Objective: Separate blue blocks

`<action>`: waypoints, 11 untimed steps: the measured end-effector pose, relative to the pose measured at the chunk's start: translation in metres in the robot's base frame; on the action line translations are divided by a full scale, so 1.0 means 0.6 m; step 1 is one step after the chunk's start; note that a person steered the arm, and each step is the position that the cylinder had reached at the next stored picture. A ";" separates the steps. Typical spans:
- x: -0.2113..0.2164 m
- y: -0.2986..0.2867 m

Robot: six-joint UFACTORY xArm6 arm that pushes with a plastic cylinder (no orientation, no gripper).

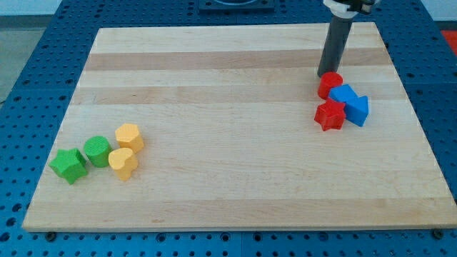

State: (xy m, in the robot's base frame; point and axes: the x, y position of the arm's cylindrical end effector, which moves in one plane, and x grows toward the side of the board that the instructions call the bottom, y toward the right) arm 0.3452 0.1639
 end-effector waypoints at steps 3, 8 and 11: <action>0.034 0.132; 0.101 -0.139; 0.053 -0.219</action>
